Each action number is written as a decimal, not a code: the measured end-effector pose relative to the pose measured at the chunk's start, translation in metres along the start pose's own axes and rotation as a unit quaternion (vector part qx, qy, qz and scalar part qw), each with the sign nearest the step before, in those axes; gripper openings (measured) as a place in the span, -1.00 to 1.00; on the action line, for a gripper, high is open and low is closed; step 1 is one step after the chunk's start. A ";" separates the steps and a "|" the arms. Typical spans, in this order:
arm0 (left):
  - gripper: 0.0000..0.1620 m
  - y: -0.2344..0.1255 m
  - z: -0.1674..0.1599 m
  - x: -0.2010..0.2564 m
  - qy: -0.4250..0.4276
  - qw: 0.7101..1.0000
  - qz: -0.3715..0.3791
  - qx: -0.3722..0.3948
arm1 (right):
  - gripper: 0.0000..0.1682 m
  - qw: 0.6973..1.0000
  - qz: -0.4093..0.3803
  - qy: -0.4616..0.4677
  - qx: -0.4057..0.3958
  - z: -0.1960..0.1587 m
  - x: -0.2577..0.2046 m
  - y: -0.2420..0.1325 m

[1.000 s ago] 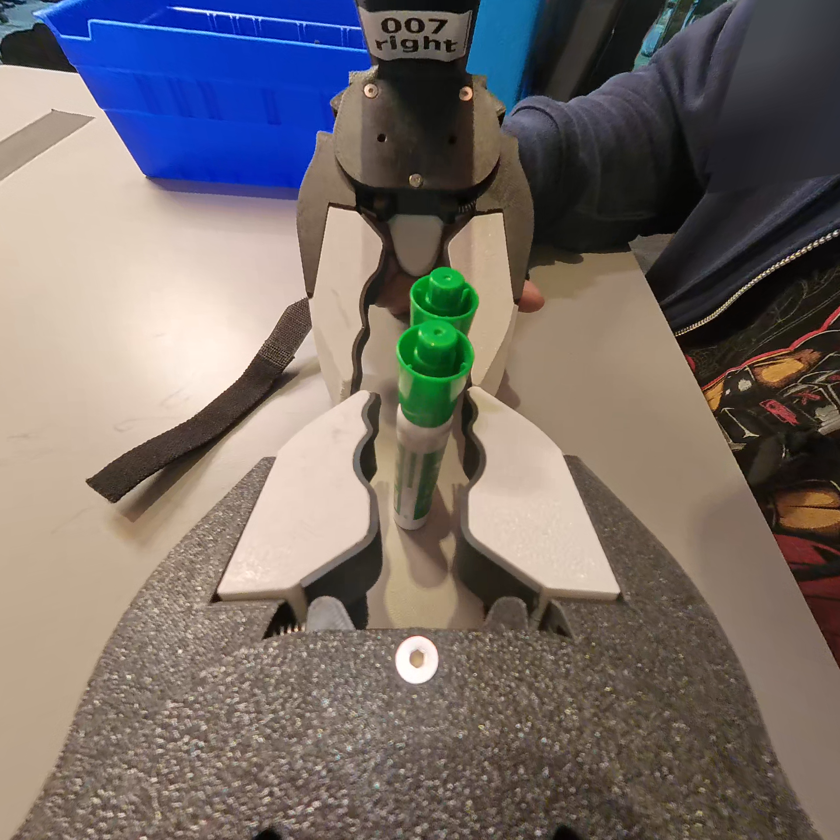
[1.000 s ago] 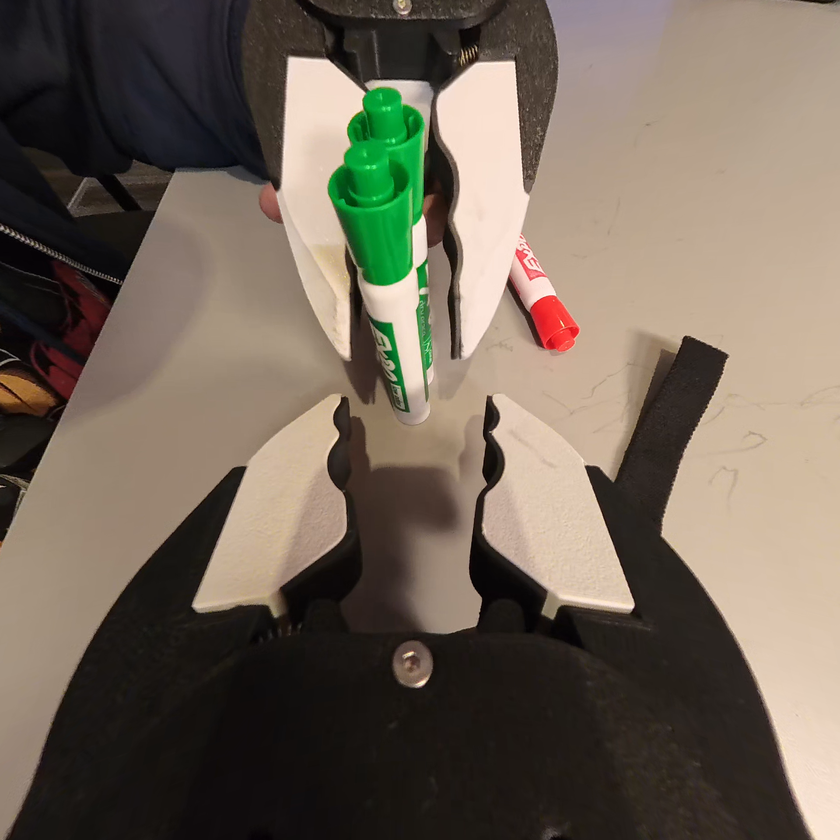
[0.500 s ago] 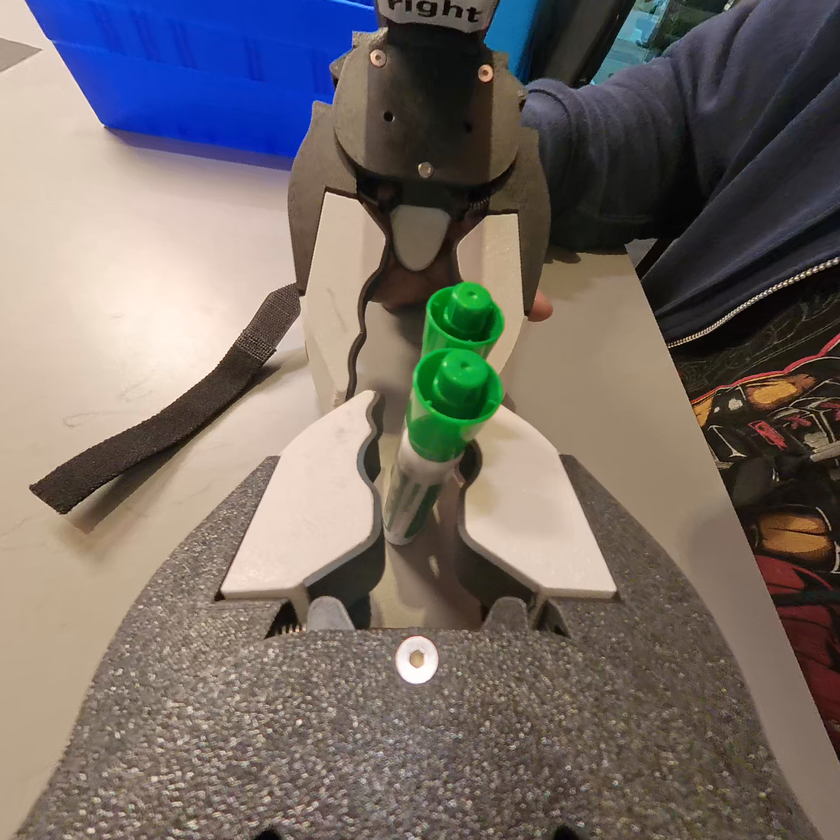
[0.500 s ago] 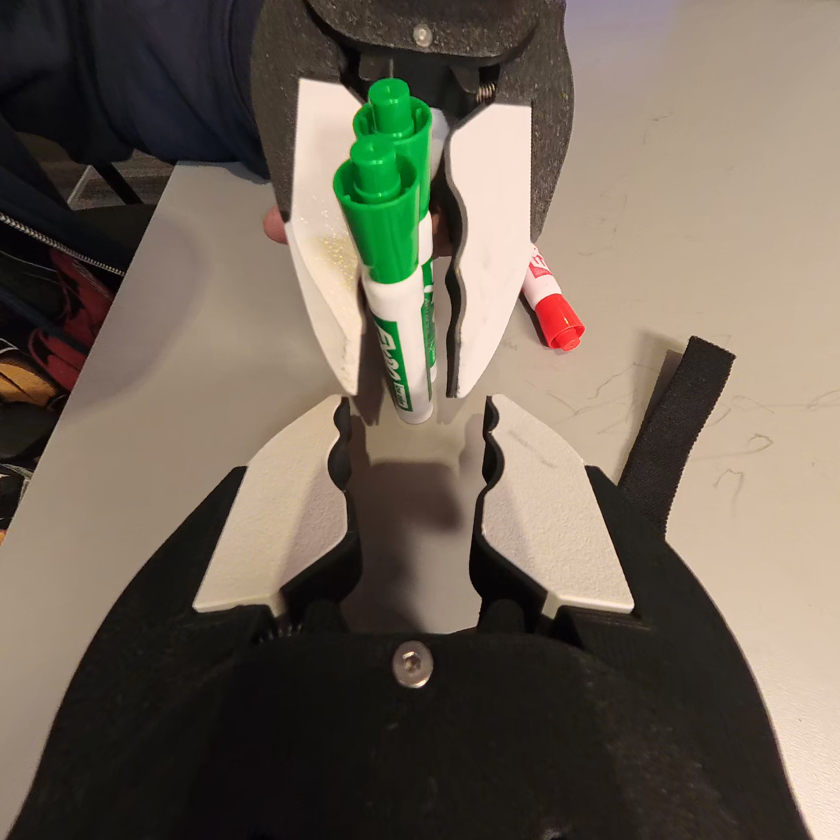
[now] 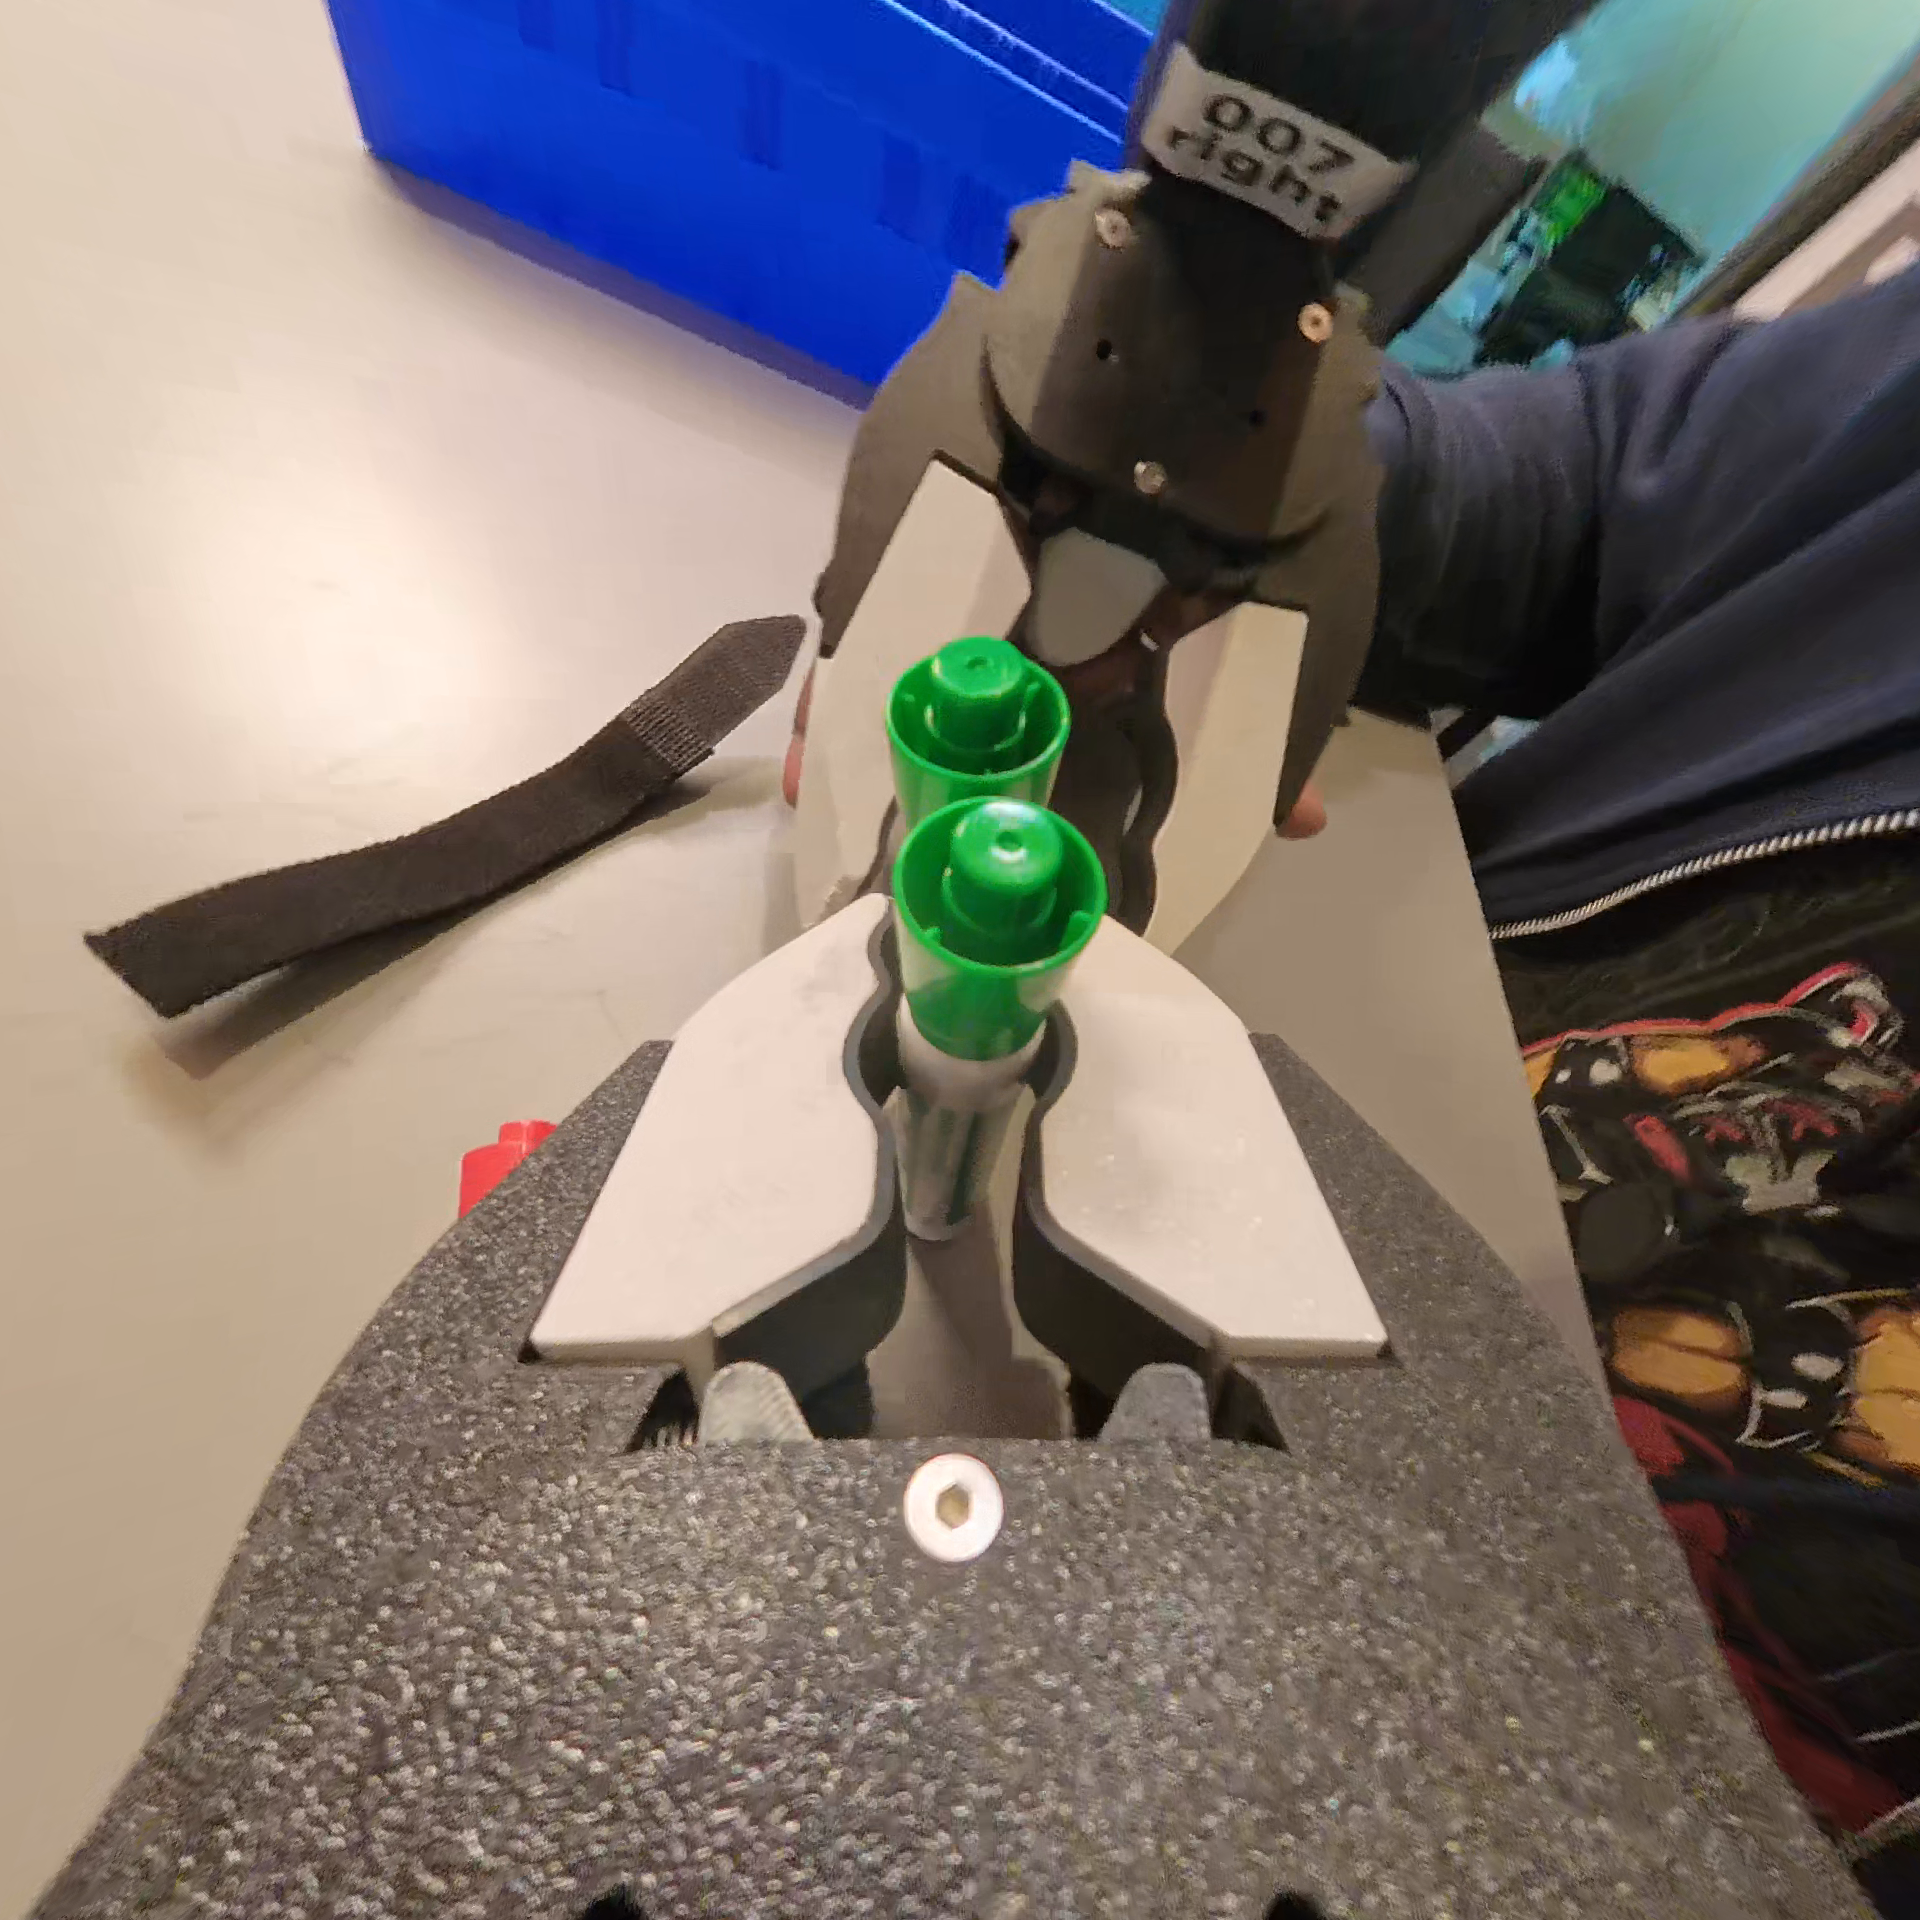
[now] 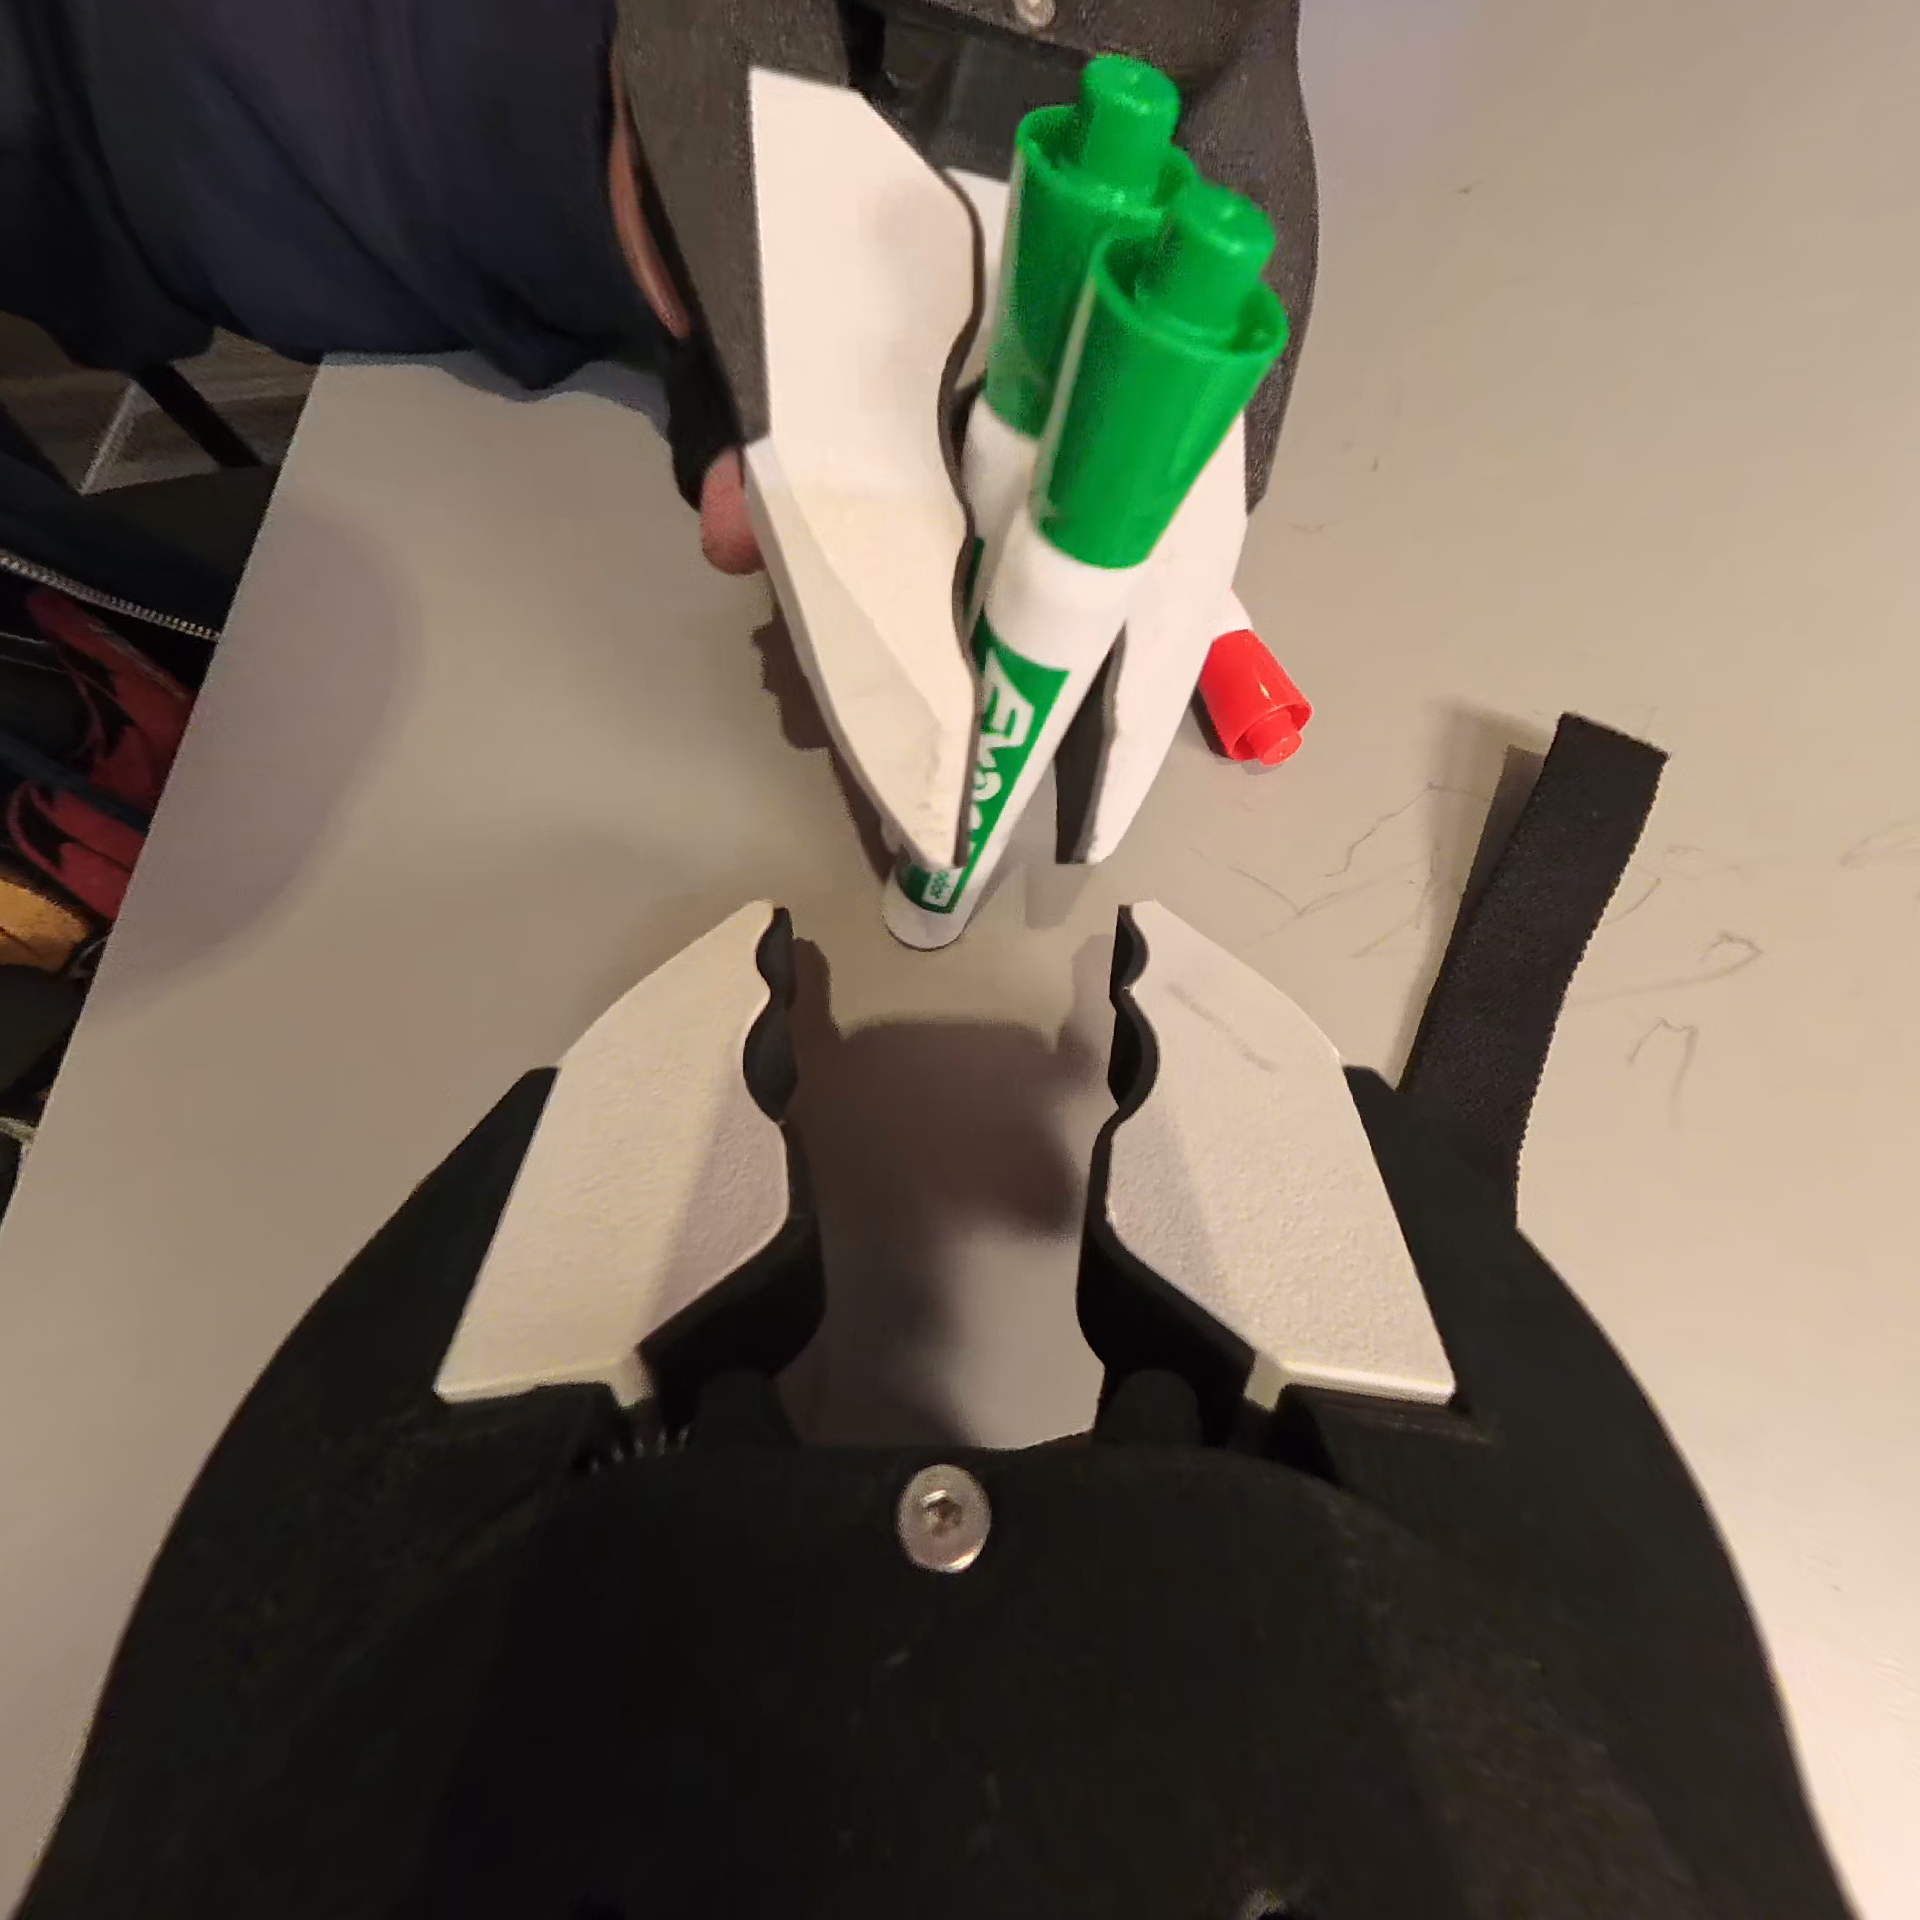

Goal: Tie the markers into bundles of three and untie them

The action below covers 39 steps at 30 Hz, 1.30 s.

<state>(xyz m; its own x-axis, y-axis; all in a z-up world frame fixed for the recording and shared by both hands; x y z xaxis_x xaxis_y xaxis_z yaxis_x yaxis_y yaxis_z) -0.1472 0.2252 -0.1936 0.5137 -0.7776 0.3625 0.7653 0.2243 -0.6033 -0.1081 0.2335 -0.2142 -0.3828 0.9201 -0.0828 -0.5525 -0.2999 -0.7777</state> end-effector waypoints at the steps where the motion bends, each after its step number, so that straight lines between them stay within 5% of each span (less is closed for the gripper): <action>1: -0.76 -0.001 0.000 -0.003 -0.020 1.000 -0.005 0.005 | -0.30 1.000 0.000 0.010 -0.003 0.000 0.001 0.001; 13: -0.75 -0.039 0.044 -0.001 -0.154 0.973 -0.091 0.143 | -0.29 0.988 0.101 0.106 0.055 0.016 -0.005 0.000; 39: -0.75 -0.010 0.051 0.024 -0.034 0.989 -0.059 0.134 | -0.56 0.976 0.137 0.127 0.110 0.034 -0.017 -0.001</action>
<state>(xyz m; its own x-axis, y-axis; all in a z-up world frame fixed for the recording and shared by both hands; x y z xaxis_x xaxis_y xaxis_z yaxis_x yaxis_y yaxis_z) -0.1221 0.2341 -0.1427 0.4332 -0.7682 0.4714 0.8918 0.2899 -0.3472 -0.1261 0.2095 -0.1913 -0.3578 0.8227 -0.4418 -0.6116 -0.5640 -0.5548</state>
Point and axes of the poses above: each gripper's, where its closed fingertips meet, y out along the fingers, z out of its top, x = y × z across the jaws, the point moved 3 cm from there along -y, back along the fingers, and after that the axes turned 15 degrees about -x, right-handed, at the moved point
